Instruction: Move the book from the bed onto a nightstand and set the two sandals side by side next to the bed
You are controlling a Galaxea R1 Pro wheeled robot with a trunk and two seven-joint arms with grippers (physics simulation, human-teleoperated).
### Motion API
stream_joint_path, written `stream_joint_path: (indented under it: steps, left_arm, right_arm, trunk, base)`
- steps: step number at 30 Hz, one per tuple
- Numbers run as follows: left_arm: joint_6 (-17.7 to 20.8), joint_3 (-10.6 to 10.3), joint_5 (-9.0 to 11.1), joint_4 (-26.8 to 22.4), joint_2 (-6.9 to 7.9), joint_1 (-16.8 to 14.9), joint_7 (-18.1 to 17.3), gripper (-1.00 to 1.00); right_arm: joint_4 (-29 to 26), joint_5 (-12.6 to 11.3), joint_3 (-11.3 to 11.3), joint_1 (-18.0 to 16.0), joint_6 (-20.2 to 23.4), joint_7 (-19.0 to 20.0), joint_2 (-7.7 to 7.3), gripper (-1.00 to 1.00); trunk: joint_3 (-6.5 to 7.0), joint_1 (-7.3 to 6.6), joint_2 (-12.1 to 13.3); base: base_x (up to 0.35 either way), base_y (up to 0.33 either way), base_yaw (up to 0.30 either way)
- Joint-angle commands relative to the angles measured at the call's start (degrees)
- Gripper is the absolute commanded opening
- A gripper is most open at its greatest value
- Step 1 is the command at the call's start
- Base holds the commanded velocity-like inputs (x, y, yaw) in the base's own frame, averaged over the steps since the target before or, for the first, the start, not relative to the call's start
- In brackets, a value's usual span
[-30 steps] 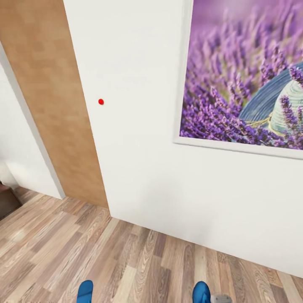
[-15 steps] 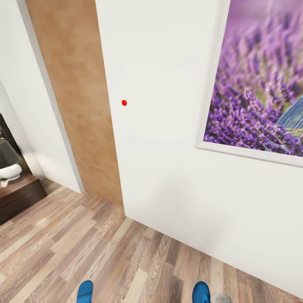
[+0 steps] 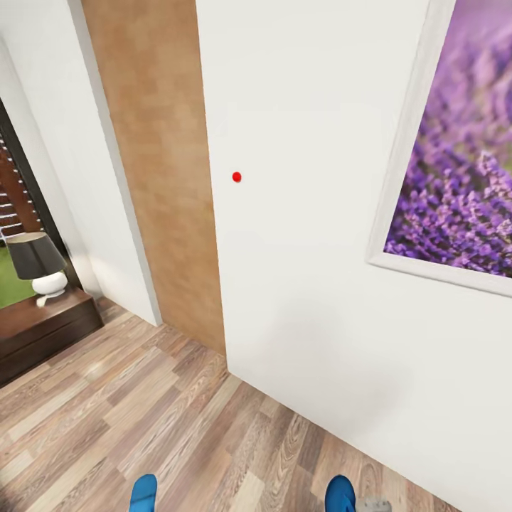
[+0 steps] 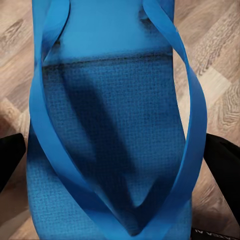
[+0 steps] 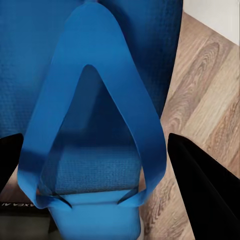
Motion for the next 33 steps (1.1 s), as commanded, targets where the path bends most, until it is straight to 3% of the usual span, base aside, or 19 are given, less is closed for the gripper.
stream_joint_path:
  steps: [1, 7, 16, 33]
  left_arm:
    - [-0.14, -0.50, 0.32, 0.01, 0.01, -0.04, 0.25, -1.00]
    - [-0.14, -0.50, 0.32, 0.01, 0.01, -0.04, 0.25, -1.00]
    - [-0.14, -0.50, 0.32, 0.01, 0.01, -0.04, 0.25, -1.00]
    - [-0.14, -0.50, 0.25, 0.01, 0.01, -0.04, 0.21, -1.00]
  right_arm:
    - [0.06, -0.01, 0.10, -0.04, -0.20, 0.16, -0.03, -1.00]
    - [0.10, -0.02, 0.10, -0.06, -0.20, 0.16, 0.00, -1.00]
    - [0.11, -0.02, 0.10, -0.05, -0.20, 0.16, 0.01, -1.00]
    - [0.11, 0.00, 0.10, -0.07, -0.20, 0.16, 0.01, -1.00]
  trunk:
    - [-0.10, 0.05, -0.09]
    - [-0.09, 0.05, -0.09]
    - [0.08, 0.05, -0.09]
    - [0.78, 0.05, -0.09]
  base:
    - [0.296, 0.000, 0.031]
    - [0.304, 0.000, 0.057]
    - [0.293, 0.000, 0.233]
    - [0.120, -0.023, 0.199]
